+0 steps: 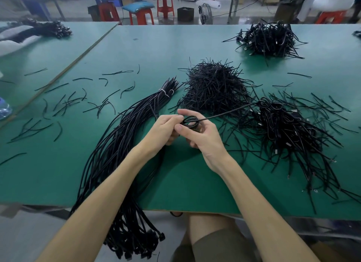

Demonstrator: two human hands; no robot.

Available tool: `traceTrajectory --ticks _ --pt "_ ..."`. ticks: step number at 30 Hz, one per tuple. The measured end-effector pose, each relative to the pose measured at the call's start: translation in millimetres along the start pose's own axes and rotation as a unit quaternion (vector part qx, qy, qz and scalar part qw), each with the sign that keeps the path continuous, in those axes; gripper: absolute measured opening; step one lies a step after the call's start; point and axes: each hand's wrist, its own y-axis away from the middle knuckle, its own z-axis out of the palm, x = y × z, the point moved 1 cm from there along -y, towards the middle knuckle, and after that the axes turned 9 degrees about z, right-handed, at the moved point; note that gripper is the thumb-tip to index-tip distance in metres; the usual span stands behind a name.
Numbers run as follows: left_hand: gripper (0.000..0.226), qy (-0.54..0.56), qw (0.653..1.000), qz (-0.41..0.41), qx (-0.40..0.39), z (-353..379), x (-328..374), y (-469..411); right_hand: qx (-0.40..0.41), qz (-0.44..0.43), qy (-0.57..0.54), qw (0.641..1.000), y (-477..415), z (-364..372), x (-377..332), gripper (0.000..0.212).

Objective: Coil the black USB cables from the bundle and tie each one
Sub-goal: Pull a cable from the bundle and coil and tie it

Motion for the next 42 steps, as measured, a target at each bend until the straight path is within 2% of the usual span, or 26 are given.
traceTrajectory --ticks 8,14,18,21,25,33,42 --pt "0.045 -0.043 0.998 0.027 0.039 3.1 0.0 1.7 0.051 0.004 0.050 0.997 3.7 2.7 0.9 0.027" --pt "0.067 -0.126 0.987 0.061 0.076 2.2 -4.1 -1.5 0.064 -0.004 0.056 0.996 0.7 3.3 4.2 0.029" --pt "0.065 -0.125 0.985 0.075 0.098 0.9 -5.9 -3.1 0.099 -0.008 0.080 0.992 0.4 2.8 5.9 0.036" --pt "0.066 -0.122 0.982 0.085 0.113 -1.7 -8.3 -3.9 0.088 -0.026 0.106 0.990 1.5 2.8 2.6 0.029" --pt "0.072 -0.113 0.986 0.071 0.104 -2.7 -11.0 -6.2 0.112 -0.053 0.149 0.981 4.2 3.3 0.3 0.014" --pt "0.072 -0.096 0.989 0.080 0.076 0.7 -15.4 -7.1 0.162 -0.077 0.196 0.964 5.0 2.5 1.0 0.007" --pt "0.077 -0.135 0.984 0.117 0.002 4.4 -17.3 -5.1 0.228 -0.058 0.178 0.955 5.2 -4.8 2.9 0.020"
